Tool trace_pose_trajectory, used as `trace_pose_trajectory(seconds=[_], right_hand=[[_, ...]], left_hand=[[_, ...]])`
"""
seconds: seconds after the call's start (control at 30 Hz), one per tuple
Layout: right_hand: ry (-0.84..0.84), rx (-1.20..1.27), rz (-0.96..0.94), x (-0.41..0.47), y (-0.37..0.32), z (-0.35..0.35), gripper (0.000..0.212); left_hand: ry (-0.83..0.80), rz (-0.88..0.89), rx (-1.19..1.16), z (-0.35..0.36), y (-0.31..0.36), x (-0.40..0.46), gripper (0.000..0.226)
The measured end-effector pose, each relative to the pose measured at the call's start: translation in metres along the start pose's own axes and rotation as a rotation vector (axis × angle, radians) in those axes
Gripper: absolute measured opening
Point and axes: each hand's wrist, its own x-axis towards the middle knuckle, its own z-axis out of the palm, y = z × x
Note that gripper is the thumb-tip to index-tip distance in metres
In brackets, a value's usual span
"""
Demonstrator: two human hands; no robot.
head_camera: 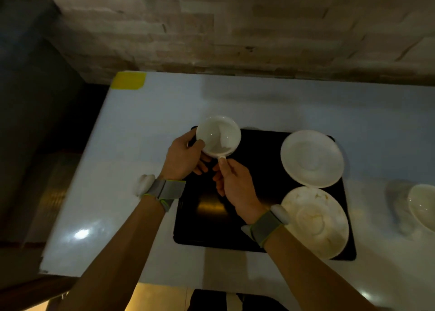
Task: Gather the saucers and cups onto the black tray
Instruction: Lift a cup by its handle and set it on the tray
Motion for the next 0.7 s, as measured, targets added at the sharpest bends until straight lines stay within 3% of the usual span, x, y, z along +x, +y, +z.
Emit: trace_pose_trajectory(seconds=[0.7], right_hand=[[0.028, -0.071, 0.033, 0.022, 0.008, 0.044, 0.035]], left_hand=[[-0.057, -0.056, 0.056, -0.029, -0.019, 0.040, 0.047]])
